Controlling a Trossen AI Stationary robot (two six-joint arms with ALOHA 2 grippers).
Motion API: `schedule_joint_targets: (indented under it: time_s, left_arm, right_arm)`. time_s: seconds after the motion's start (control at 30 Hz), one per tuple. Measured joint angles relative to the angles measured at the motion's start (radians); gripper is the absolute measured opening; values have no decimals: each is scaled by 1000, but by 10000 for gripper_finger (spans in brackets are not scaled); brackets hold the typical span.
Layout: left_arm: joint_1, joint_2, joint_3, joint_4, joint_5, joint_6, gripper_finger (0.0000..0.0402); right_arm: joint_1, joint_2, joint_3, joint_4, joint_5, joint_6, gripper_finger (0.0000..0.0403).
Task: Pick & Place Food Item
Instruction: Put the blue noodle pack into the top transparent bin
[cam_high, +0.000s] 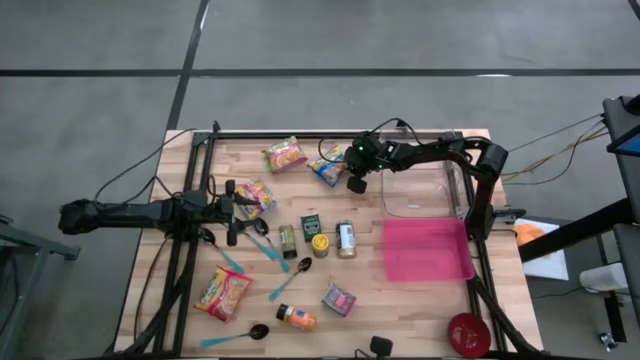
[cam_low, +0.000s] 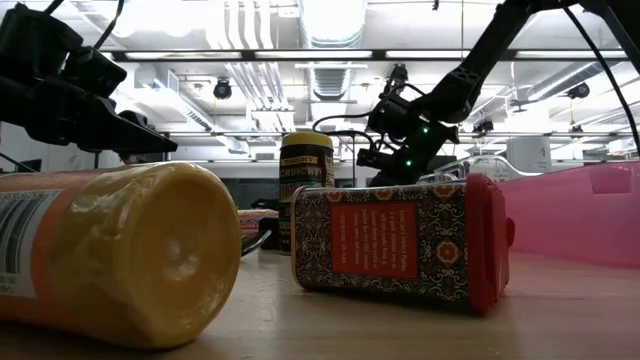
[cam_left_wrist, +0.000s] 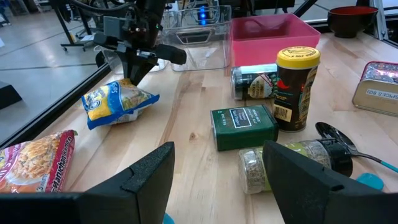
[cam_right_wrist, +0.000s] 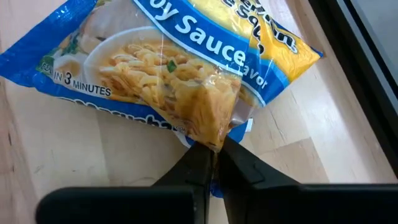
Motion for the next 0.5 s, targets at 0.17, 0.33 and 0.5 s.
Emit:
schedule_joint_targets:
  time_s: [0.17, 0.33, 0.5]
  left_arm:
    - [0, 0, 0, 0, 0, 2, 244]
    - [0, 0, 0, 0, 0, 2, 244]
    - [0, 0, 0, 0, 0, 2, 244]
  right_arm:
    - [7, 0, 0, 0, 13, -1, 17]
    - [40, -2, 0, -2, 88, -8, 17]
    - [100, -19, 0, -3, 222, -30, 17]
